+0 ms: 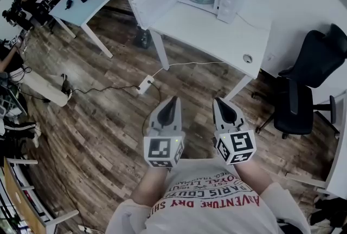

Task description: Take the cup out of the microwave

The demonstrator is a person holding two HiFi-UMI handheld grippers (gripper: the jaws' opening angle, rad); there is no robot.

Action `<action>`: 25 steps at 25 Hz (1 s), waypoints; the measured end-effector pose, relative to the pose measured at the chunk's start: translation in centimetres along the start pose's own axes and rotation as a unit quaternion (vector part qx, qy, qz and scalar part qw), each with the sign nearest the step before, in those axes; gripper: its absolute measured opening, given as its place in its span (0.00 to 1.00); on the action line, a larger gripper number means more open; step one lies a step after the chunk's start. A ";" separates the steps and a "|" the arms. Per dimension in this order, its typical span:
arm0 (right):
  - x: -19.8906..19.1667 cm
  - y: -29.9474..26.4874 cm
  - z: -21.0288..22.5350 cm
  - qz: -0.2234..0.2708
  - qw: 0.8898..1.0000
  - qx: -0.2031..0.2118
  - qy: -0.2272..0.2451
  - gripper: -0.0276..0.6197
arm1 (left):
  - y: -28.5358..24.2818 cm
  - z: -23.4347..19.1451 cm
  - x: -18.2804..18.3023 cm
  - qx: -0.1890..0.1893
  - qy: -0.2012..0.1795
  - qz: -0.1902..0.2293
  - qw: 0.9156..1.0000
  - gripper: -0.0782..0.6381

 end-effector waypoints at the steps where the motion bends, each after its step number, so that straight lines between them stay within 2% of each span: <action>1: 0.3 -1.2 -0.9 0.002 1.000 -0.003 -0.001 0.06 | -0.2 -1.6 0.1 -0.002 -0.002 0.000 1.000 0.12; 6: 1.8 -6.2 -4.5 0.010 1.000 -0.013 -0.005 0.06 | -1.1 -8.4 0.8 -0.006 -0.010 0.002 1.000 0.12; 11: 2.2 -9.9 -6.5 0.000 1.000 -0.011 0.003 0.06 | -2.5 -12.2 0.6 -0.010 0.002 -0.001 1.000 0.12; 20: 3.4 -16.4 -4.0 -0.009 1.000 -0.017 -0.006 0.06 | -8.3 -15.0 1.0 -0.018 0.002 -0.015 1.000 0.12; 25: 5.9 -22.0 -1.2 0.000 1.000 -0.007 -0.003 0.06 | -14.3 -16.7 3.1 -0.014 -0.003 -0.011 1.000 0.12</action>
Point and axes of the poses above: the fingertips, and each gripper's own axes: y backward along the fingers, z to its right, x out of its top, the point moved 6 cm from there along y, backward along the fingers, and after that the axes turned 9 degrees about -z, right-handed, at the moved point
